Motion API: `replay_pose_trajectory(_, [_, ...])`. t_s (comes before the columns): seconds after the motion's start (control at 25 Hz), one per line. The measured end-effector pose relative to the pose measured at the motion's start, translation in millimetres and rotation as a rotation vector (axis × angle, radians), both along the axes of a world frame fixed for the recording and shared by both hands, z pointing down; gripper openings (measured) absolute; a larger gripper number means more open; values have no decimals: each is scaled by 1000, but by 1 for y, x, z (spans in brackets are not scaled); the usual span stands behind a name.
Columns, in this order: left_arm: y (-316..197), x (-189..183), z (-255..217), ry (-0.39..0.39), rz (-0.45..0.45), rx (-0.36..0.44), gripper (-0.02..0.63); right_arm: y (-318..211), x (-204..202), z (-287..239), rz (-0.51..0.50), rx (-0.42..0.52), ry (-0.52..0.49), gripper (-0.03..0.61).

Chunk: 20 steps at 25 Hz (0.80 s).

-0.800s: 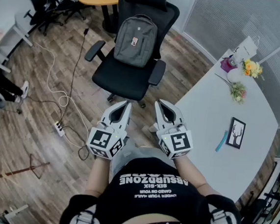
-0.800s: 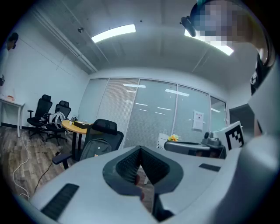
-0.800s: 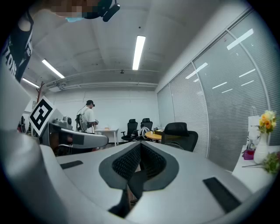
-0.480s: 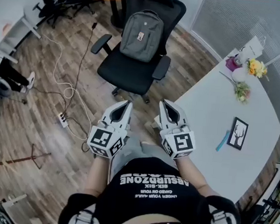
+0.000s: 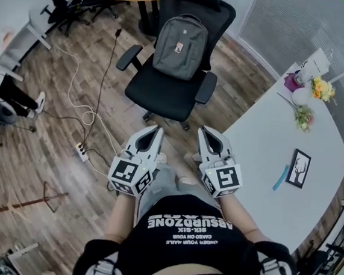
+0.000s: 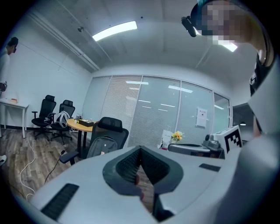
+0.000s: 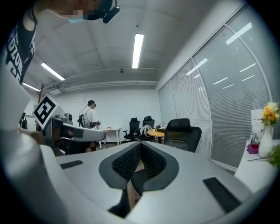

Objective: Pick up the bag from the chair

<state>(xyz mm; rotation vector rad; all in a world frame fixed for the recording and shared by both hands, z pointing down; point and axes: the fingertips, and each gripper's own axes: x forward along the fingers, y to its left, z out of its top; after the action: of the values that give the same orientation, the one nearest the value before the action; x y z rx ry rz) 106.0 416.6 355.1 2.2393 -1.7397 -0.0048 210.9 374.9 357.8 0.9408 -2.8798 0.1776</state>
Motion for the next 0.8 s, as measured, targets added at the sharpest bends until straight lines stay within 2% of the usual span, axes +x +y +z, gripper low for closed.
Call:
replay_pose_trajectory(0.16, [-23,-39,-2,24,52,-7,15,-24,-42,4,21,1,35,17])
replay_pose_trajectory(0.32, [-53,-82,-4,-26,86,-11,15,-54,-81,4,80,15,65,17])
replay_pose_trajectory(0.48, [-76,-120,0,-26,128,-7,15,-74,-116,9,99,39,85,15])
replay_pose_trajectory(0.64, [-96,-140,10,-28,168,-12,15,-87,-137,15,102,40,77,15])
replay_pose_trajectory(0.8, [-113,-151,23,-18,187,-20,15,-104,-140,29,130,18,119,15])
